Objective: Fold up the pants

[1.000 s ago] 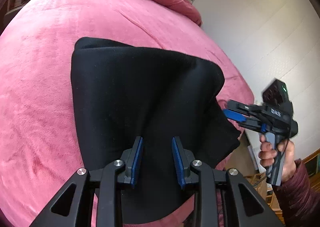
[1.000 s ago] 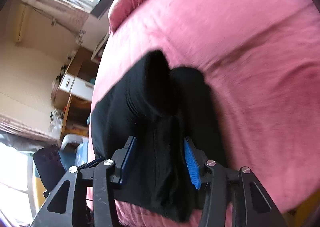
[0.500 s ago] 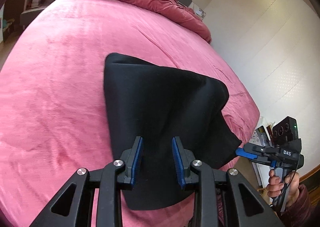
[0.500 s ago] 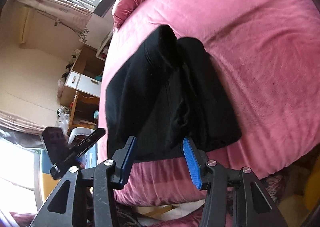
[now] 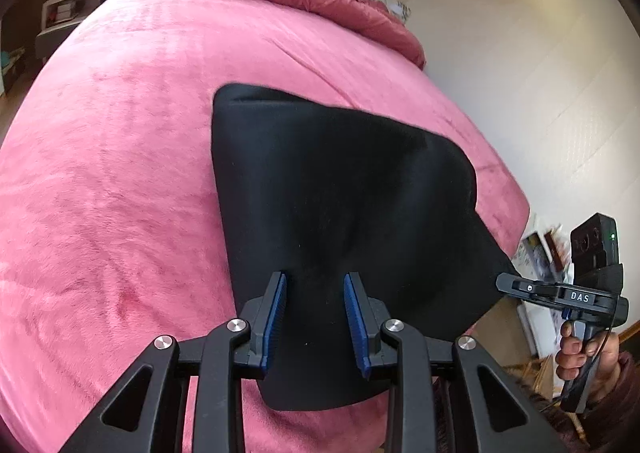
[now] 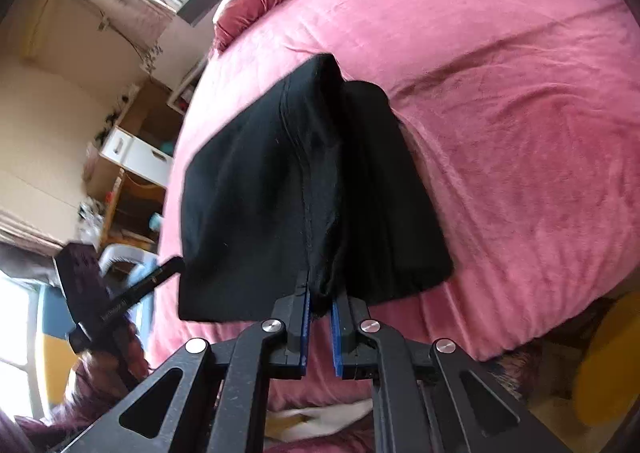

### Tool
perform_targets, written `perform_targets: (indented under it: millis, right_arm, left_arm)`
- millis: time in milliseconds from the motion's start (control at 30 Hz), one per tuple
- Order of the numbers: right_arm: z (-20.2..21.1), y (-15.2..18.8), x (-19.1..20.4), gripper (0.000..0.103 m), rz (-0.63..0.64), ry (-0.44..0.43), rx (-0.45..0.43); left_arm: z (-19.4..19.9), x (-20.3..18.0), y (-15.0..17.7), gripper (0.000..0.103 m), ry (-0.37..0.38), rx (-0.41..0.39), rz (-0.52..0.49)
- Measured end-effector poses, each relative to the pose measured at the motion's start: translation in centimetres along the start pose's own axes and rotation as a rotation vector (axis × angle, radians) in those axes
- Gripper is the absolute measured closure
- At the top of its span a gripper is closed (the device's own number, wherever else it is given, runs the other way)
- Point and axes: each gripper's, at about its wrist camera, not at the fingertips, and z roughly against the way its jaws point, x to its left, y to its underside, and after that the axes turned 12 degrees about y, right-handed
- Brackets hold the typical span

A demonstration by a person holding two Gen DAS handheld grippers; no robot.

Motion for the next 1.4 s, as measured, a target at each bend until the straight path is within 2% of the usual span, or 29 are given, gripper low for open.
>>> perform_targets:
  millis: [100,267,367,500,667,867,933,967,1000,1033,1200,1267,1300,1400]
  right_arm:
    - [-1.6,0.6,-0.8,0.095,-0.017,0.045,0.037]
    - [-2.2,0.4,-0.7,0.091,0.009,0.04,0.054]
    - [-0.3,-0.3,-0.5,0.081,0.044,0.031,0.018]
    - [1.5,-3.0,-0.6,0.054,0.045,0.034,-0.073]
    - [-0.7,-7.3,0.0,0.053,0.006,0.02,-0.108]
    - [-5.3,-11.7,0.3,0.053,-0.063,-0.068,-0.06]
    - [-6.2,-12.3,0.6,0.052,-0.053,-0.056,-0.052]
    - [-6.5,-12.4,0.7,0.055,-0.049,-0.059,-0.047]
    - [-6.7,-12.5,0.9,0.076,-0.034,-0.062,-0.041]
    - [-6.5,-12.6,1.2,0.09,-0.006,-0.065,-0.038]
    - [-3.7,-11.9,2.7,0.095,0.103,-0.009,-0.099]
    - [-3.3,-12.0,2.9,0.097,0.132,0.059,-0.123]
    - [-3.9,-12.1,2.6,0.098,0.138,0.106,-0.115]
    - [-5.6,-12.5,1.6,0.097,0.11,0.12,-0.08]
  left_arm:
    - [-0.6,-0.1,0.0,0.073,-0.015,0.024,-0.013]
    - [-1.3,-0.5,-0.4,0.072,-0.038,0.033,-0.027]
    - [-1.2,-0.7,-0.2,0.072,-0.045,0.012,-0.028]
    - [-1.0,-1.1,0.1,0.072,-0.072,0.0,-0.051]
    - [-0.6,-2.6,0.1,0.072,-0.076,-0.025,-0.114]
    - [-1.7,-4.0,0.0,0.072,-0.052,0.005,-0.181]
    - [-2.5,-4.5,-0.1,0.072,-0.03,0.031,-0.201]
    - [-2.9,-4.7,-0.2,0.072,-0.028,0.042,-0.21]
    - [-3.6,-5.0,-0.2,0.072,-0.023,0.062,-0.223]
    - [-4.1,-5.2,-0.2,0.073,-0.018,0.075,-0.232]
    - [-7.1,-6.6,-0.1,0.073,0.001,0.141,-0.278]
    - [-8.9,-7.1,-0.2,0.073,0.006,0.176,-0.291]
    - [-9.5,-7.1,-0.4,0.072,0.001,0.189,-0.291]
    - [-11.4,-7.5,-0.6,0.072,-0.016,0.205,-0.292]
